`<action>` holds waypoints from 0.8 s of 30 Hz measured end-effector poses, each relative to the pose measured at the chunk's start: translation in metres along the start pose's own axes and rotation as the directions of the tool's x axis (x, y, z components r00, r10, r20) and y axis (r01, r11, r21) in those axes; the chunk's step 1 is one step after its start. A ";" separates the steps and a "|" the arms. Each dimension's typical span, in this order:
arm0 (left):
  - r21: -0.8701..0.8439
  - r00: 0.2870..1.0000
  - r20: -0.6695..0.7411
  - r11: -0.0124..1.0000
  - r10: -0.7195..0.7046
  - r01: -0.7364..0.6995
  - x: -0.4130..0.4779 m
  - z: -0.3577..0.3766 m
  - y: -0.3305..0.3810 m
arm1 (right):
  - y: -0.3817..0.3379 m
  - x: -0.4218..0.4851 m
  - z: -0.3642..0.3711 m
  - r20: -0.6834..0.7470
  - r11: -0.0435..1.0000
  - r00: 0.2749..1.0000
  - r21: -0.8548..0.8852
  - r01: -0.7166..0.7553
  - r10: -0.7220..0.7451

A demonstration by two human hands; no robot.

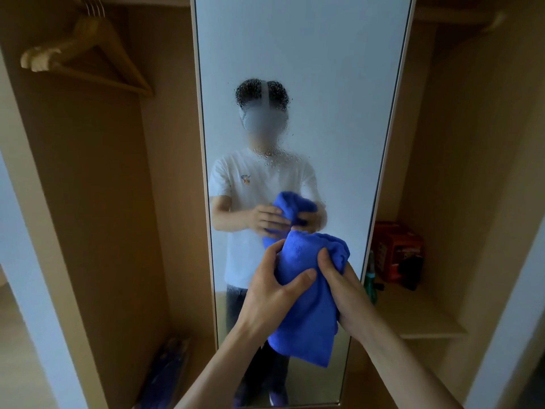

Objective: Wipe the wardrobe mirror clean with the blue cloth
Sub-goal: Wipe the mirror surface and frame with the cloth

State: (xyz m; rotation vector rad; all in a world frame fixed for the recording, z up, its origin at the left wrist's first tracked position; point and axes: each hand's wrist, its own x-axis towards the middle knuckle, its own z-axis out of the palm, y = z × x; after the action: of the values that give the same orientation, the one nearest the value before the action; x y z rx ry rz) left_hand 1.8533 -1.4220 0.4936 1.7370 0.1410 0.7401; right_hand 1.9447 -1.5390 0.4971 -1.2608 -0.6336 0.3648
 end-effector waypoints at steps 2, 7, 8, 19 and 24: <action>0.007 1.000 -0.002 1.000 0.004 -0.004 -0.001 0.006 0.002 | 0.000 0.000 0.003 0.008 1.000 1.000 0.016 -0.027 0.027; 0.029 0.999 -0.037 0.999 0.029 -0.028 0.001 0.009 0.003 | -0.003 0.004 0.001 0.076 0.996 0.996 0.079 -0.052 0.047; 0.031 0.999 -0.039 0.999 0.038 -0.037 0.001 0.008 0.004 | -0.005 0.004 -0.001 0.108 0.994 0.993 0.101 -0.051 0.040; 0.051 0.997 -0.043 0.996 0.070 -0.068 0.004 0.015 0.011 | -0.021 0.021 -0.011 0.047 0.993 0.999 0.120 0.010 -0.015; 0.086 1.000 0.003 0.996 0.028 -0.028 0.003 0.011 0.021 | -0.032 0.030 -0.001 0.009 0.999 0.999 0.000 0.052 -0.052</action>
State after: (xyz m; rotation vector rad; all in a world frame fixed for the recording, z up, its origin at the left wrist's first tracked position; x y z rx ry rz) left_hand 1.8559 -1.4360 0.5130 1.8243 0.1494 0.7633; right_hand 1.9658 -1.5314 0.5344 -1.2410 -0.6731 0.3277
